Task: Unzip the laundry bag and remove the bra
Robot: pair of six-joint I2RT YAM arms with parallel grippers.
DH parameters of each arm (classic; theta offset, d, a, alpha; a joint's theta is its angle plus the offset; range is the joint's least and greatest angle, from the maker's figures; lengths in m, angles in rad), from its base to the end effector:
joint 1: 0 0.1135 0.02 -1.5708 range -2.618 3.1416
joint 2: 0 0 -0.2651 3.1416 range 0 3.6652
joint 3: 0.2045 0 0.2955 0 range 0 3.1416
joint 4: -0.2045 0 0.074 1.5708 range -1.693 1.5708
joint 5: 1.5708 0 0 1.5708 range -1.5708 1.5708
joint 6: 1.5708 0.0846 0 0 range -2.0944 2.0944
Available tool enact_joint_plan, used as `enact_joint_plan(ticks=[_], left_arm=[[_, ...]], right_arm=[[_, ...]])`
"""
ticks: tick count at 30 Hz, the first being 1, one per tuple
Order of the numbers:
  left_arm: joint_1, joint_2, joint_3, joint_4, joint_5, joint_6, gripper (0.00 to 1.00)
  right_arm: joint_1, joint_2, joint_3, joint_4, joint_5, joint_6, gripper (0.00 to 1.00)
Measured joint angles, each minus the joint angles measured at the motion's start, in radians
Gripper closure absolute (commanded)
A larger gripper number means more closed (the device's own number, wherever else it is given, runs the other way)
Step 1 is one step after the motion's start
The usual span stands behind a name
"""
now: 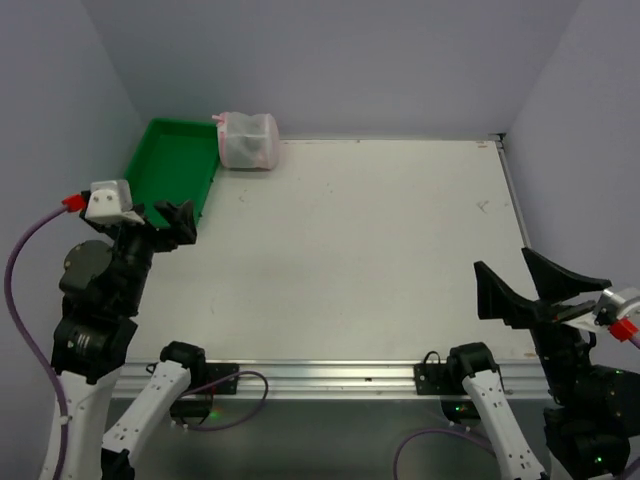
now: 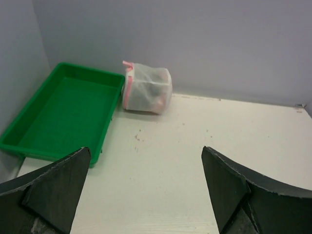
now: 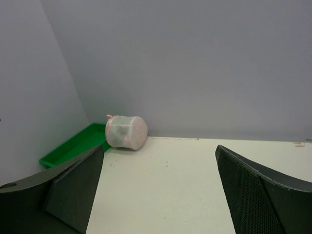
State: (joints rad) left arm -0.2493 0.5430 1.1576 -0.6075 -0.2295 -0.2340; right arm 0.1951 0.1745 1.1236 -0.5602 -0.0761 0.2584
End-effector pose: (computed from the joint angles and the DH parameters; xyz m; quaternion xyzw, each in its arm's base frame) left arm 0.1513 -0.0187 0.4675 -0.0759 0.7006 -0.0904 0.7038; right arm 0.0235 0.0112 0.4897 -0.0140 0.5575 0.2072 0.8038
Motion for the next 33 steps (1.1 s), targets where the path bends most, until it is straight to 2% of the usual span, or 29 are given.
enact_joint_plan(ticks=[6,12,18,27,30,33], left_arm=[[-0.001,0.271,-0.042,0.128,0.067,-0.043,0.0],[0.0,0.669,-0.028,0.325,0.055,-0.063,0.0],[0.051,1.036,0.137,0.468,0.084,-0.063,0.0],[0.248,1.408,0.384,0.661,0.253,-0.068,0.02],[0.262,1.529,0.479,0.676,0.294,-0.057,0.07],[0.262,1.652,0.584,0.684,0.341,-0.036,0.22]], right_arm=[[0.0,0.018,-0.091,0.008,-0.047,0.035,0.01],[0.0,0.064,-0.148,0.031,-0.093,0.057,0.01],[0.0,0.087,-0.204,0.084,-0.157,0.066,0.01],[0.0,0.099,-0.317,0.199,-0.318,0.09,0.01],[0.0,0.125,-0.339,0.219,-0.365,0.098,0.01],[0.0,0.166,-0.344,0.234,-0.397,0.102,0.01]])
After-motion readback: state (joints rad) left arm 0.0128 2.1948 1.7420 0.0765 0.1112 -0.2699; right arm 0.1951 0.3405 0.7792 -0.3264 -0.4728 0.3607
